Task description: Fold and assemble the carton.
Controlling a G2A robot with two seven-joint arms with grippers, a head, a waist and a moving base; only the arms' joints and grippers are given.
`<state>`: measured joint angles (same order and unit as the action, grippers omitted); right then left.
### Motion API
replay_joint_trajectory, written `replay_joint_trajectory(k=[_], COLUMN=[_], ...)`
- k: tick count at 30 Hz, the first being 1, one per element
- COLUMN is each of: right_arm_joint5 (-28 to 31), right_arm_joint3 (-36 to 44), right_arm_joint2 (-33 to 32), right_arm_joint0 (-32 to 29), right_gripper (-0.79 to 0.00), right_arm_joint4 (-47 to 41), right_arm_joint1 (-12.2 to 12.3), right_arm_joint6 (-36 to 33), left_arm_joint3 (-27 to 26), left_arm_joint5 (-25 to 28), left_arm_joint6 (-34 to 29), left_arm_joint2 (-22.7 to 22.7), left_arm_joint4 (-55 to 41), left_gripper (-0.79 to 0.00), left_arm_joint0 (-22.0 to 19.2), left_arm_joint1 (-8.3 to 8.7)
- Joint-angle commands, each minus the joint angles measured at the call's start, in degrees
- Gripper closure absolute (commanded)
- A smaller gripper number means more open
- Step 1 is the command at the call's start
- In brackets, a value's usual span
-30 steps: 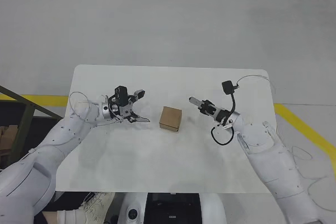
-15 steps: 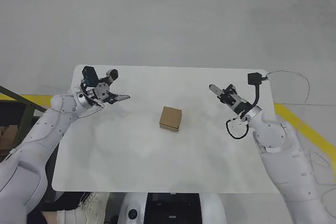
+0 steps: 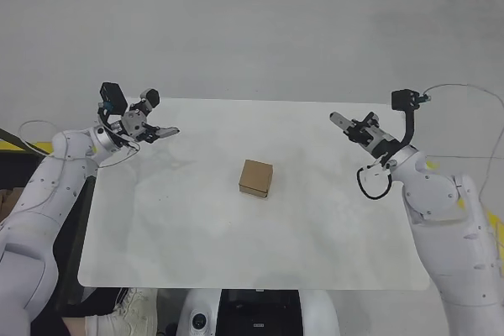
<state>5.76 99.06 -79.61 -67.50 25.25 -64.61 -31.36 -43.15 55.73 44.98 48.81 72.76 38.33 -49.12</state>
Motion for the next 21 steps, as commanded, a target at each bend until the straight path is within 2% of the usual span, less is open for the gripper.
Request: replay_joint_trajectory(k=[1,21], right_arm_joint5=[-0.1,-0.1], right_arm_joint3=[0.7,0.7], right_arm_joint2=[-0.2,-0.2], right_arm_joint0=[0.0,0.0], right_gripper=[-0.785,-0.785], right_arm_joint4=[0.0,0.0], right_arm_joint1=[-0.1,-0.1], right_arm_joint6=[1.6,1.6], left_arm_joint3=[0.0,0.0], left_arm_joint5=[0.0,0.0], left_arm_joint6=[0.0,0.0], left_arm_joint2=[0.0,0.0], left_arm_joint4=[0.0,0.0], left_gripper=[-0.785,-0.784], left_arm_joint0=[0.0,0.0], left_arm_joint1=[0.00,0.00])
